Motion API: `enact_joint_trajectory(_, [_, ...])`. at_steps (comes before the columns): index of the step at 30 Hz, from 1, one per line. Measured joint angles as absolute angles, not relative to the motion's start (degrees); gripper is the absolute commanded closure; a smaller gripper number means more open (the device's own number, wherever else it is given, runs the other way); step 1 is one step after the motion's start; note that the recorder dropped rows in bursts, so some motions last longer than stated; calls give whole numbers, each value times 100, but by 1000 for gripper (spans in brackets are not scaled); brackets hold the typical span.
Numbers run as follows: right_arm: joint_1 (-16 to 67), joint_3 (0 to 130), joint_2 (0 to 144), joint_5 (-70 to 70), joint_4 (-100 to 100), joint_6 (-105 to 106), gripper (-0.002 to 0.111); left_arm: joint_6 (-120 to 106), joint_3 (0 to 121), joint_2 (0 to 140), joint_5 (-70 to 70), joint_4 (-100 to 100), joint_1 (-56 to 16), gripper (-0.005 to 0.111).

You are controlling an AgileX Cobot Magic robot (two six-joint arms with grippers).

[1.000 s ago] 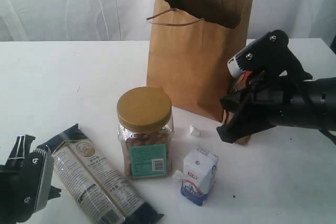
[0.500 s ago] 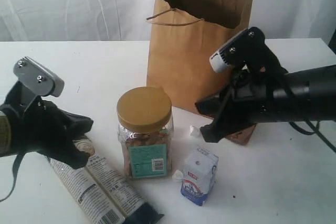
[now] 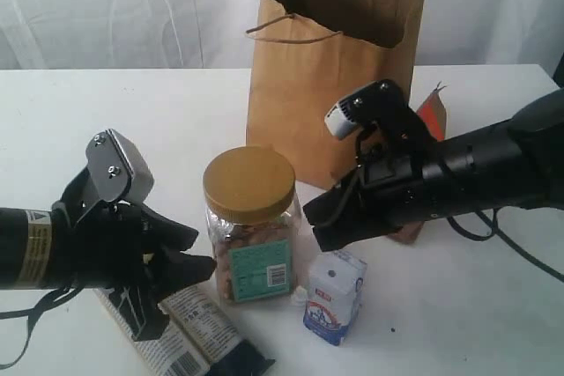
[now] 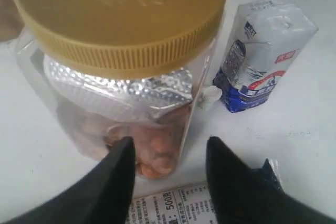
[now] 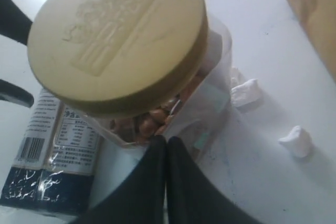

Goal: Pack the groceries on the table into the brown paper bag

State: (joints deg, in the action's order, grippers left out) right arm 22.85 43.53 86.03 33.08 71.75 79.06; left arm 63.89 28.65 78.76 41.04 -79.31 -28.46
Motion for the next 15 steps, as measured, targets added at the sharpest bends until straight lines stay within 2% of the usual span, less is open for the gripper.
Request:
enact_joint_trajectory(5, [2367, 4353, 8945, 3533, 7380, 7908, 108, 6769, 2852, 7876, 4128, -8144, -2846, 40])
enact_joint_trajectory(11, [2904, 4392, 9189, 3566, 8062, 8698, 108, 6829, 2717, 7876, 3941, -8186, -2846, 40])
enact_joint_trajectory(15, [3090, 4455, 9227, 3463, 8194, 8891, 108, 6843, 2704, 7876, 3334, -7333, -2846, 40])
